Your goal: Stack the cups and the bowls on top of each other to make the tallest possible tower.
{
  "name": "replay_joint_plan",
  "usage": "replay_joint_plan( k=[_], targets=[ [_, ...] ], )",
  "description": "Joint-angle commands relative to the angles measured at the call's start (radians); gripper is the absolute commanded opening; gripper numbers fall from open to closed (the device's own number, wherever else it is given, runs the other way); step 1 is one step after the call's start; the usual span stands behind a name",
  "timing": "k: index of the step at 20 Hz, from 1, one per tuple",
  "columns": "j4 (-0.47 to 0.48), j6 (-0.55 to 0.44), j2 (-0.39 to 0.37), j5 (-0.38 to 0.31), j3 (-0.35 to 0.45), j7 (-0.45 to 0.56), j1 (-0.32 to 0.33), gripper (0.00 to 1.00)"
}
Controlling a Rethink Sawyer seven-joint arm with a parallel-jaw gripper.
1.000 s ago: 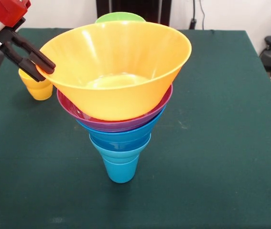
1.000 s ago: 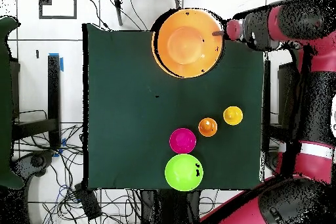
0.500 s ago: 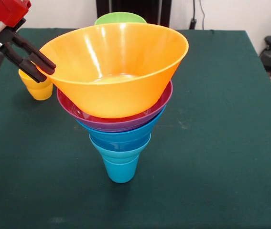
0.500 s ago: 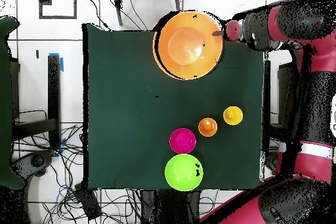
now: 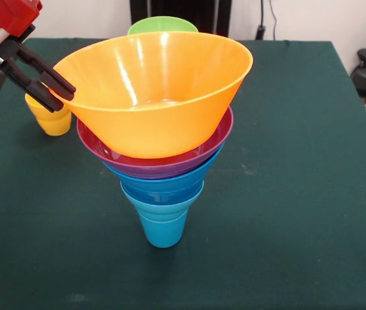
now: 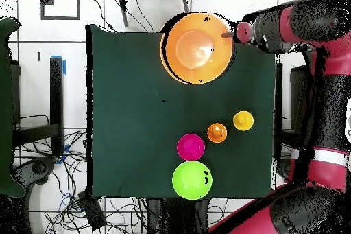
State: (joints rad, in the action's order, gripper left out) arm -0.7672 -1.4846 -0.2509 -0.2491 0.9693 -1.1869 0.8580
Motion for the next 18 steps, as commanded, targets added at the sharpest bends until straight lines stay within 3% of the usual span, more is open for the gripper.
replay_joint_plan(
  k=[1,18],
  targets=[
    [-0.055,0.036,0.035,-0.028,0.006,0.319,-0.026,0.00],
    [-0.076,0.058,0.036,-0.032,0.008,0.327,-0.019,0.00]
  ],
)
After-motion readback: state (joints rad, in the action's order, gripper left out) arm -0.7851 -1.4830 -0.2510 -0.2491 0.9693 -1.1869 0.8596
